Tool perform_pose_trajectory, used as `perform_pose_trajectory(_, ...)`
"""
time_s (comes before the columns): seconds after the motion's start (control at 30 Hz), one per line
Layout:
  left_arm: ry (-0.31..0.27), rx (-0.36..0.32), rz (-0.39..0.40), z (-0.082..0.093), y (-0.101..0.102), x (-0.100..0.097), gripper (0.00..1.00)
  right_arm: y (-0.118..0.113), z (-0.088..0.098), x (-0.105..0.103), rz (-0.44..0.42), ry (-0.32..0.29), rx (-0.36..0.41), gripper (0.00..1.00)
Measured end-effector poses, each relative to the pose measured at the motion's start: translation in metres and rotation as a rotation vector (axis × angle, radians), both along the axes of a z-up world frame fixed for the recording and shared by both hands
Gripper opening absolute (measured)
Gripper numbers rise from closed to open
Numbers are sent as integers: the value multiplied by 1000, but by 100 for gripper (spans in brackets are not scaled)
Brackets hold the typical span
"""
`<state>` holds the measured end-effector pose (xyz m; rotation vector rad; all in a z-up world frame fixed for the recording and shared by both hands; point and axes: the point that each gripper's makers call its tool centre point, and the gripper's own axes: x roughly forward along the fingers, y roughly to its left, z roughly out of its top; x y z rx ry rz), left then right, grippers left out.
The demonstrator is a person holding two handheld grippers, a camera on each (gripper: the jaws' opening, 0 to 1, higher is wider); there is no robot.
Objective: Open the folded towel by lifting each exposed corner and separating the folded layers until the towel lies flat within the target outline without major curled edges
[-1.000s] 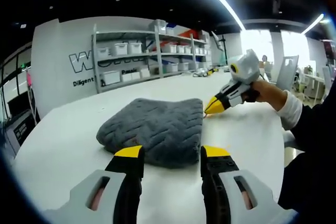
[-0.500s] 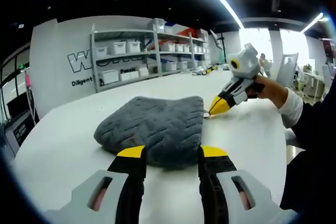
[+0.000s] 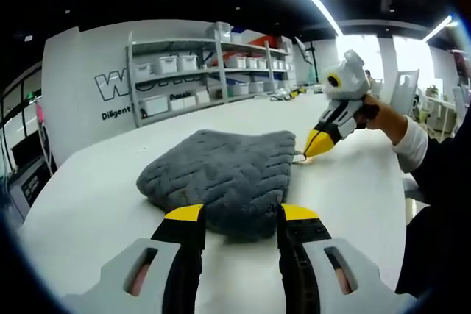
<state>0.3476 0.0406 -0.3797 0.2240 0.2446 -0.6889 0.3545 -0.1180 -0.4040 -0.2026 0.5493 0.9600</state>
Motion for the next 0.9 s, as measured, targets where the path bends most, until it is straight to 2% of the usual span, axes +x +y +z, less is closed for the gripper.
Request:
perform_pose_trajectory(0.37, 4, 11, 17, -2, 12, 3, 38, 7, 0, -17, 68, 66, 8, 0)
perform_pose_trajectory(0.47, 5, 14, 21, -2, 14, 4, 38, 9, 1, -20, 83, 73, 15, 0)
perform_pose_trajectory(0.9, -1, 17, 44, 0, 27, 7, 38, 10, 1, -35, 118, 73, -40, 0)
